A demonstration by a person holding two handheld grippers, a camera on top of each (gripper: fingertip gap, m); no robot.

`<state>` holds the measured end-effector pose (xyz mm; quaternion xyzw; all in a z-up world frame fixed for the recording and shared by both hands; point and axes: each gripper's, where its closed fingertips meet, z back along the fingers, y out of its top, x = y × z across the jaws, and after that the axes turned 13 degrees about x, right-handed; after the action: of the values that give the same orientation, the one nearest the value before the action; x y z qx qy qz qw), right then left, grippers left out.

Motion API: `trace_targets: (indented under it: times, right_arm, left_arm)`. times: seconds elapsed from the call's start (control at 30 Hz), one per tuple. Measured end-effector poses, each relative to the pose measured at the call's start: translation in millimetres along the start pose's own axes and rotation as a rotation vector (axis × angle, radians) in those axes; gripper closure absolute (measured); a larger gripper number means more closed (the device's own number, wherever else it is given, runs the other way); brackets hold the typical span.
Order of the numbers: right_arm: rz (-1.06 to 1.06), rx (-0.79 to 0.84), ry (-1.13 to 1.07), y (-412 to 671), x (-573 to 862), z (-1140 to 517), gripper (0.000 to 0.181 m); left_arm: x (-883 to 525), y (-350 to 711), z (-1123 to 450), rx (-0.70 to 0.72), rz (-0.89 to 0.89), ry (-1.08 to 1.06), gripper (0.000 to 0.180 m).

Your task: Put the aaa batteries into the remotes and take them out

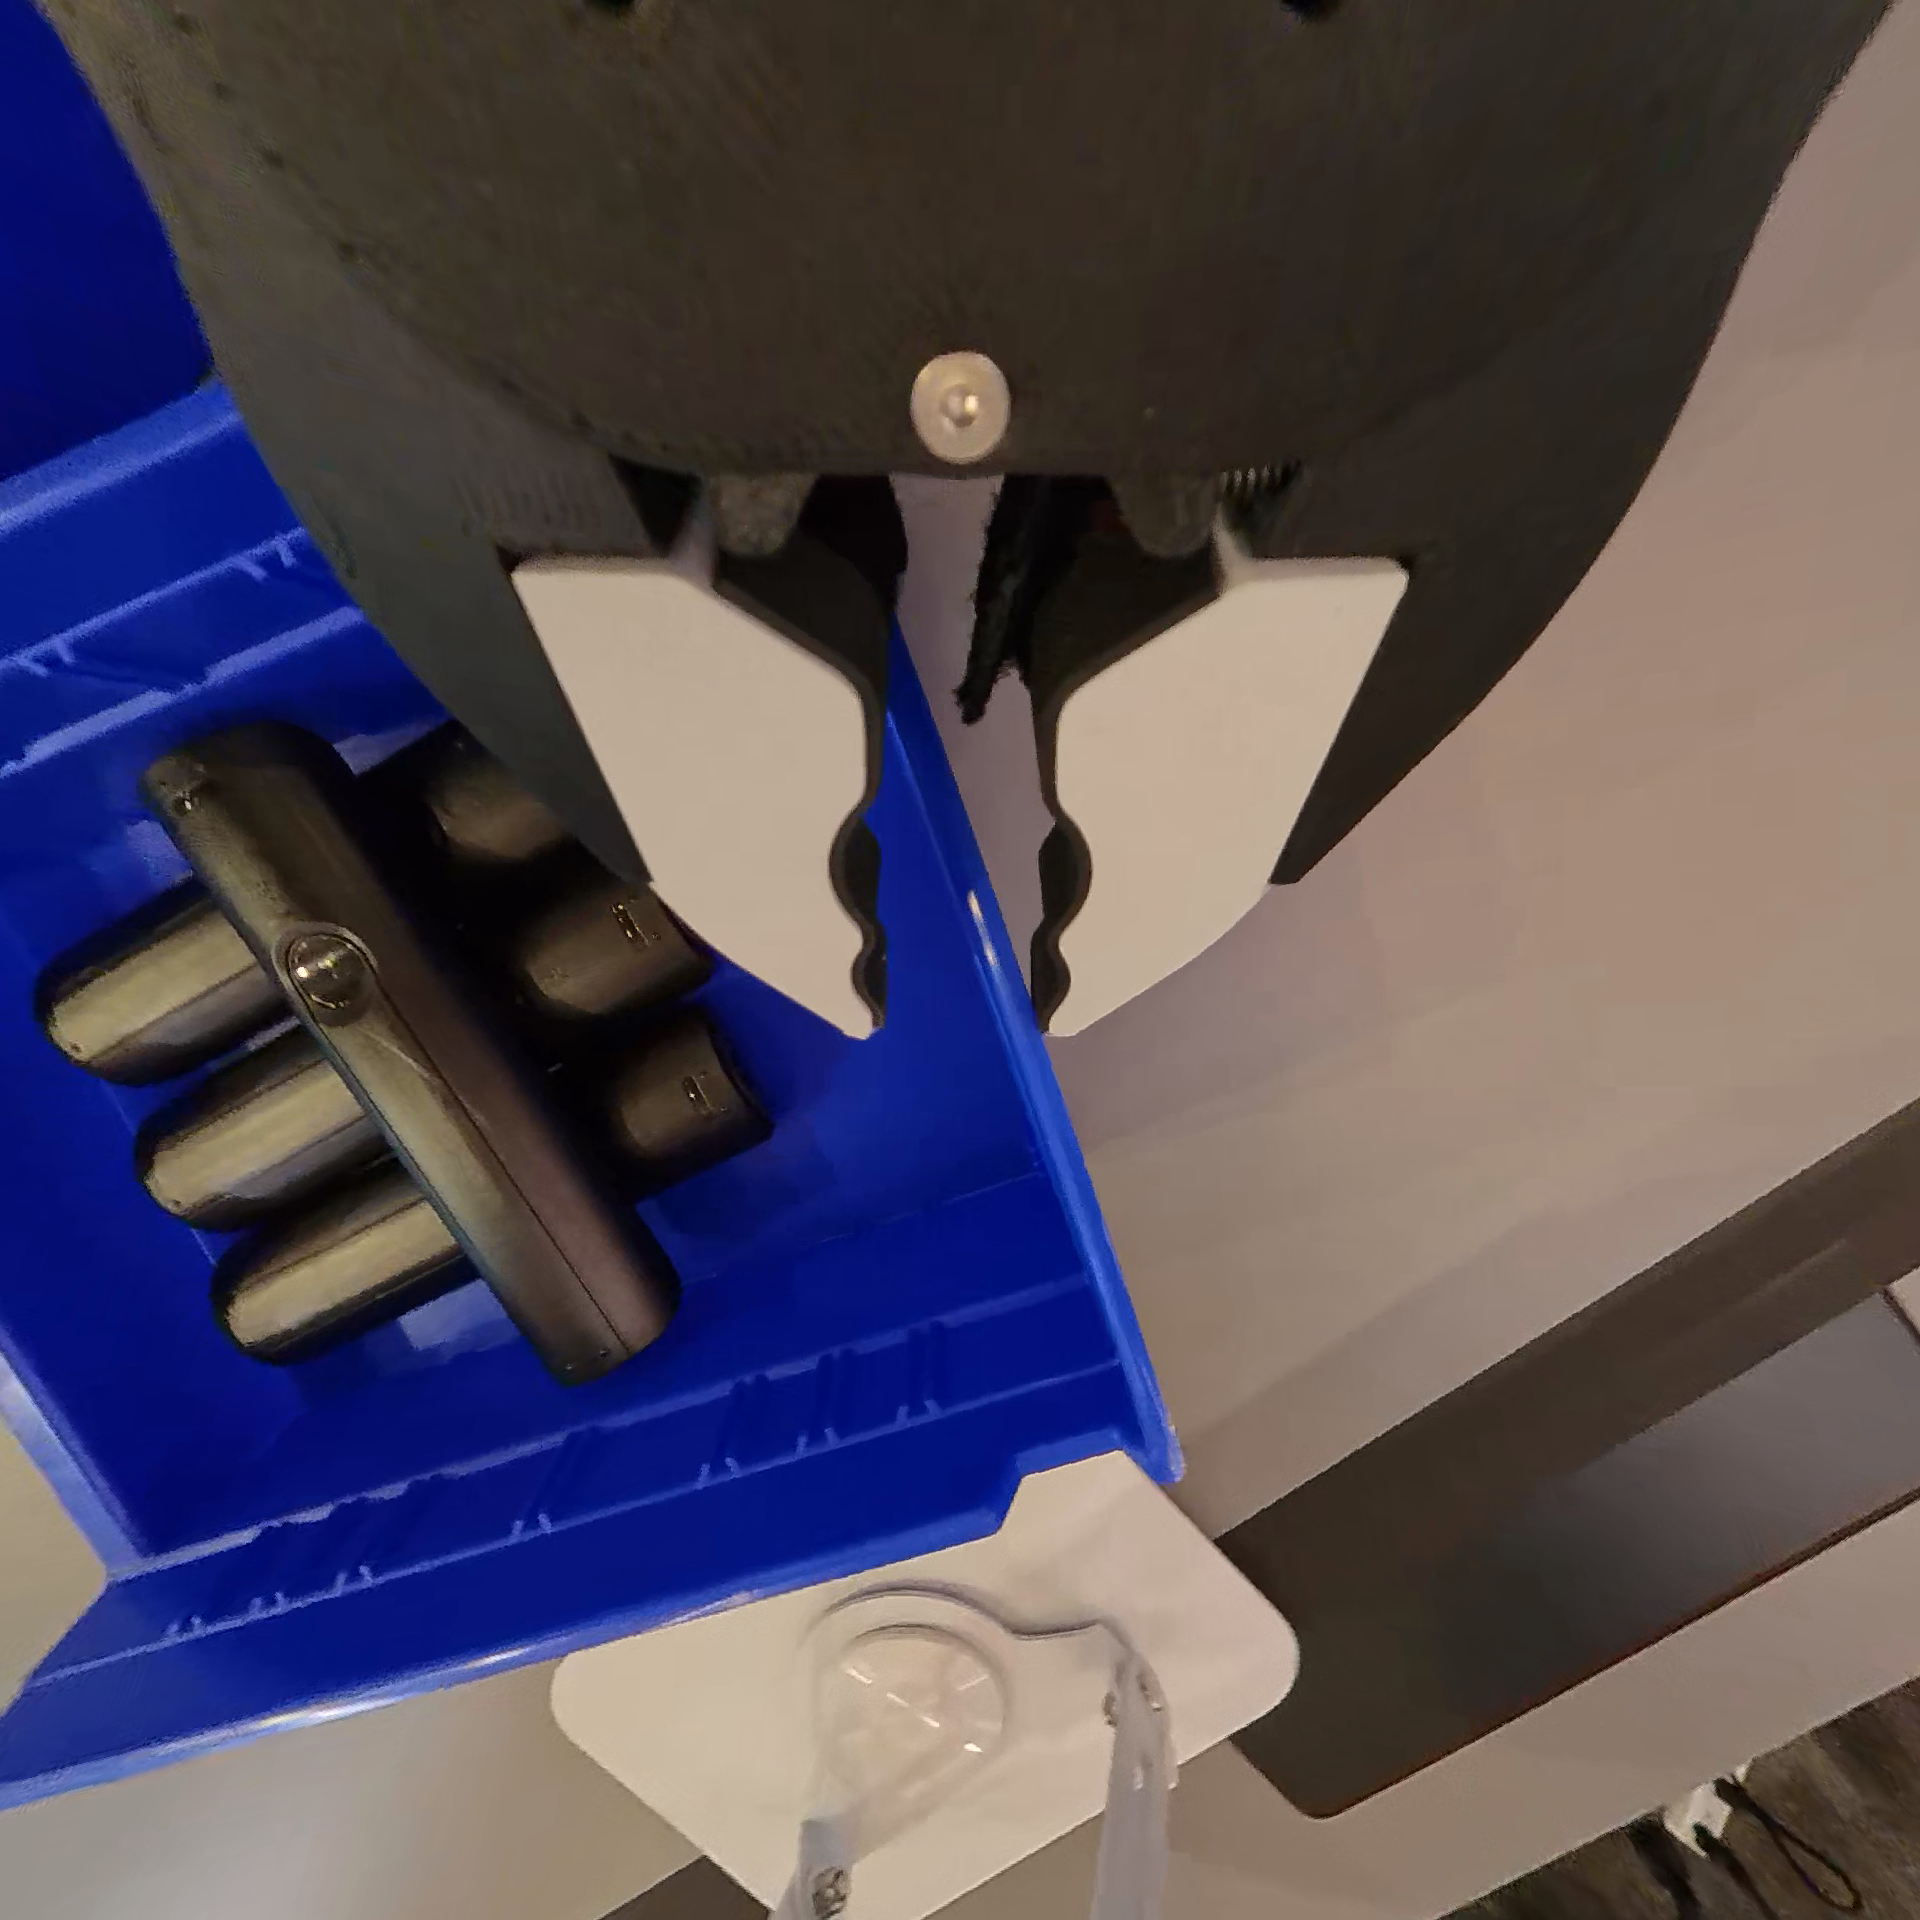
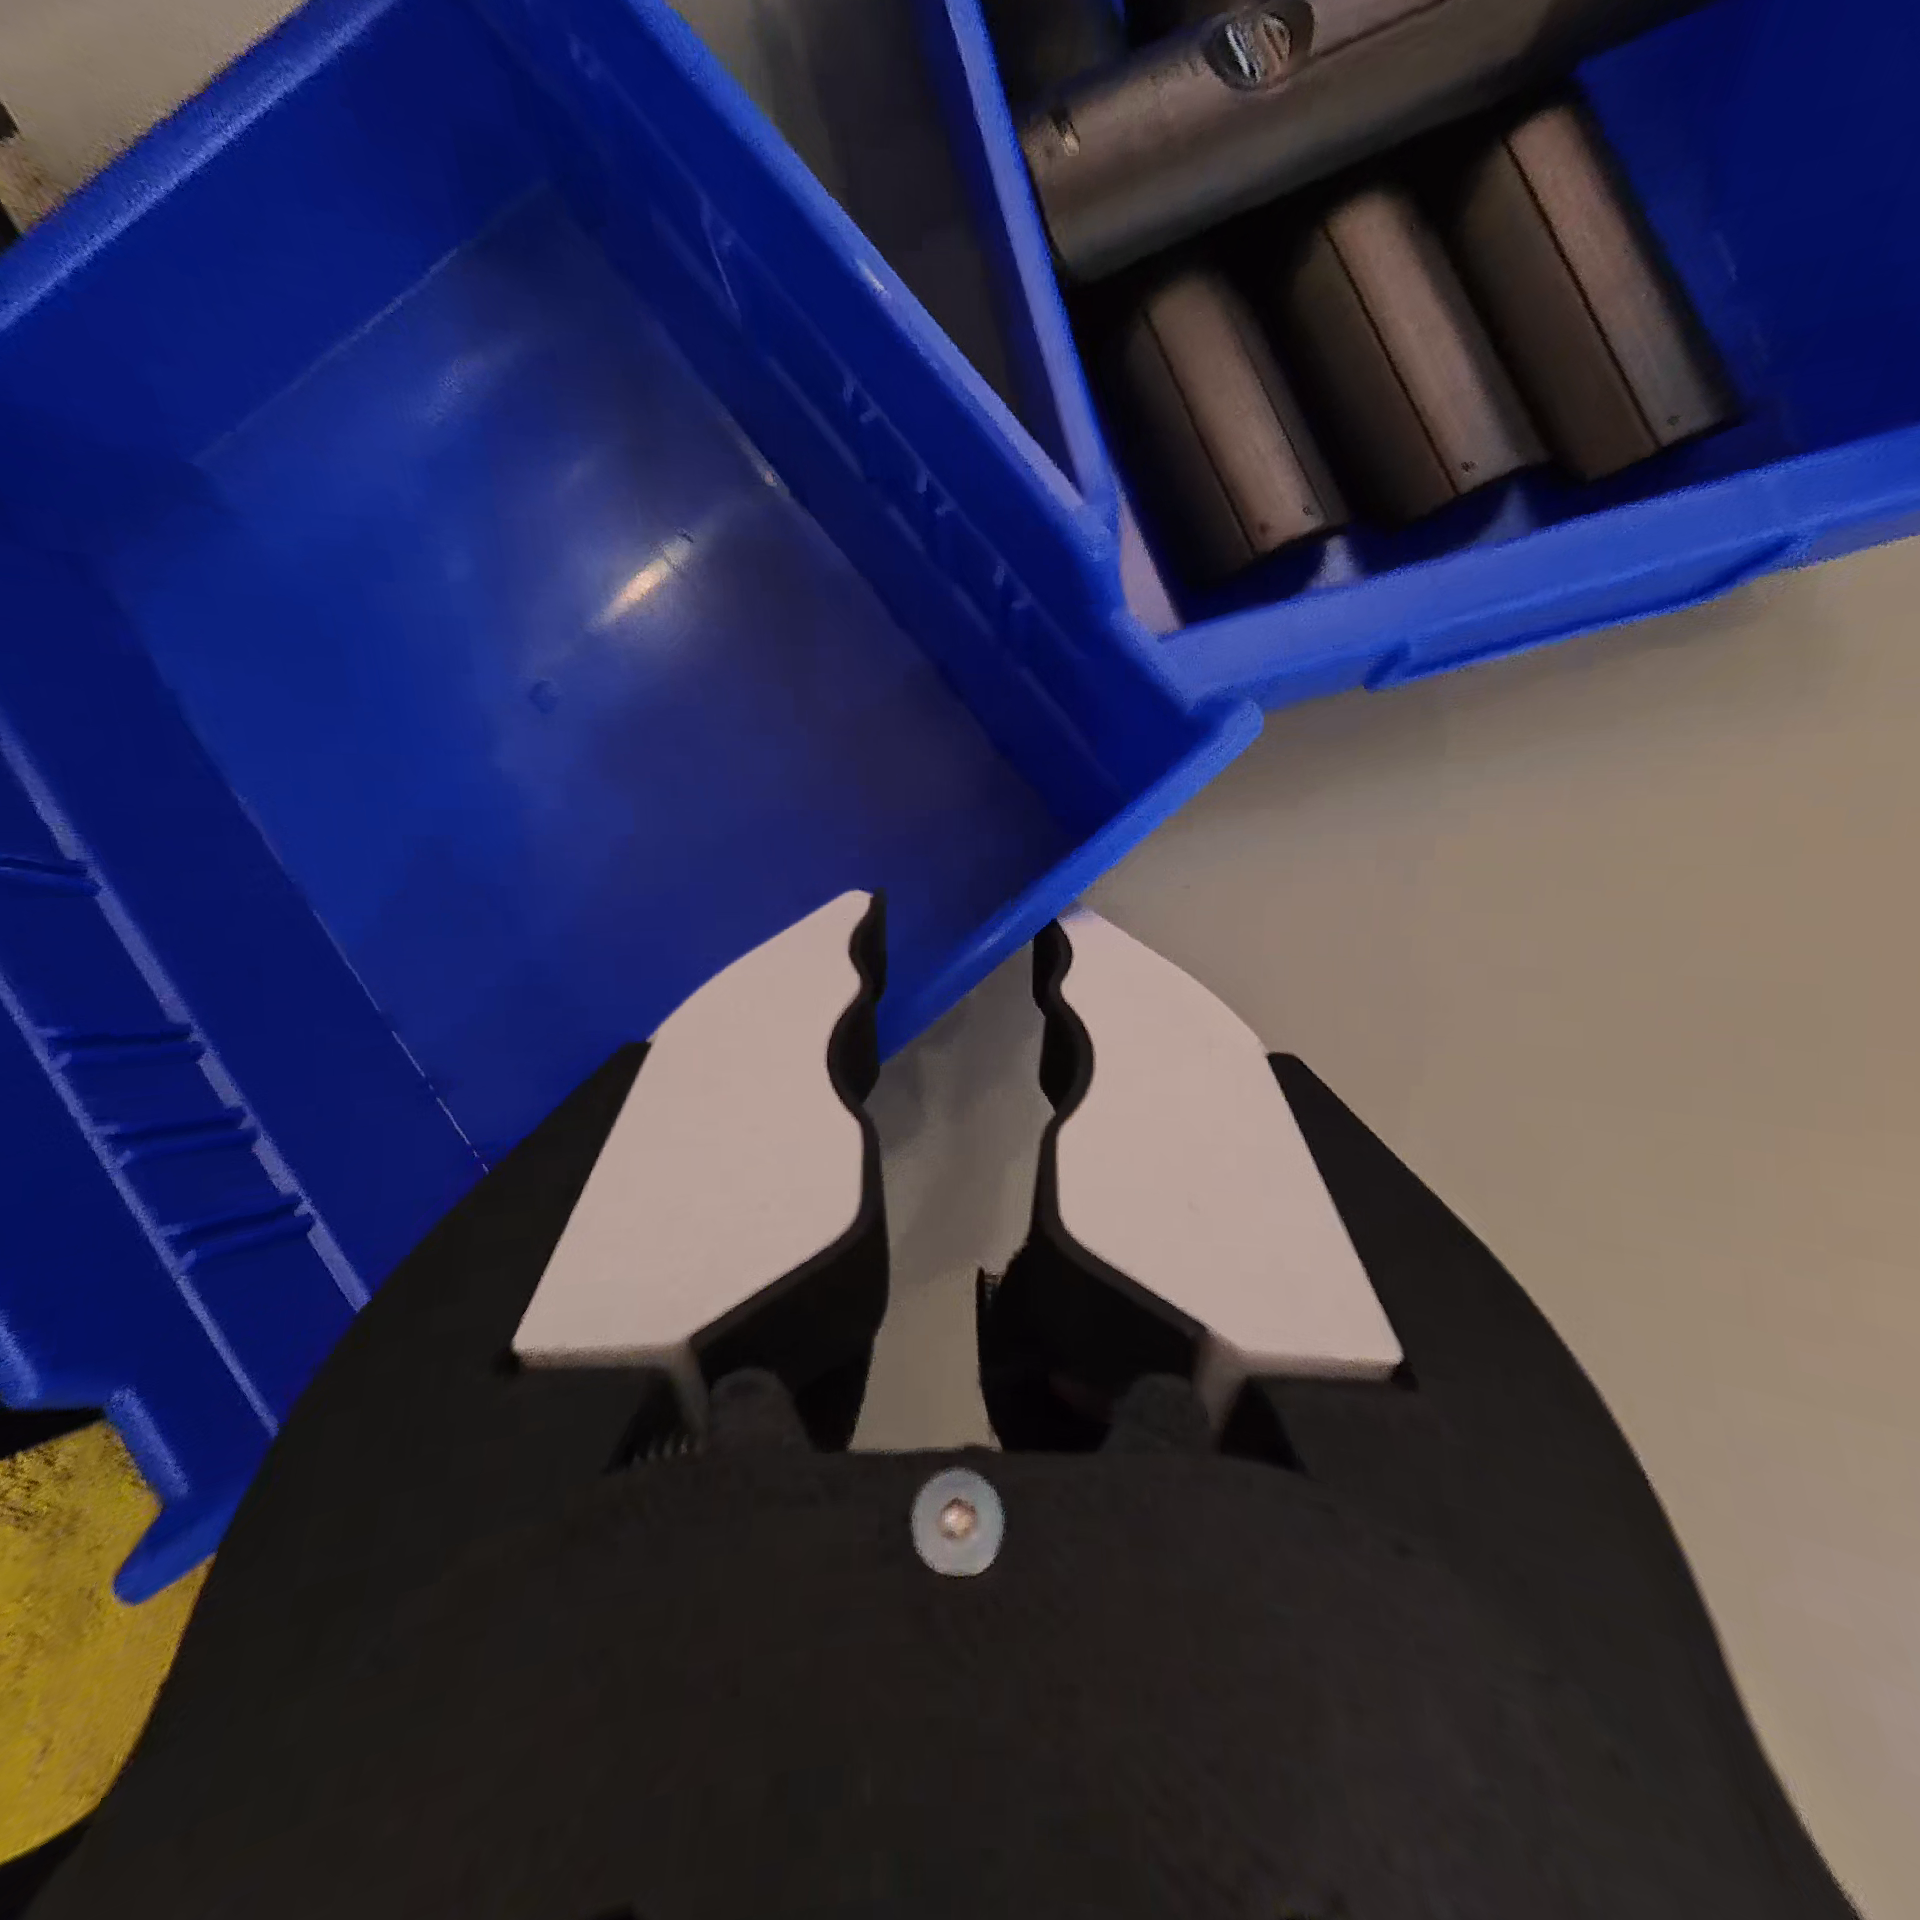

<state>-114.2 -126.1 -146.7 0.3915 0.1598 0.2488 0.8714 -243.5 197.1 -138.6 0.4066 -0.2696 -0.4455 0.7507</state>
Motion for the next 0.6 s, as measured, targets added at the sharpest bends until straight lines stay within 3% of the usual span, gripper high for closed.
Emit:
trace_targets:
  times: [0.3, 0.6]
  right_arm:
    - [0.048, -0.121, -0.022, -15, 33, 19, 0.163]
    - [0.107, -0.263, -0.140, -32, 100, 44, 0.167]
  left_arm:
    - [-63, -15, 26, -0.058, -0.072, 0.108, 0.171]
    - [-103, -29, 49, -0.173, -0.219, 0.047, 0.168]
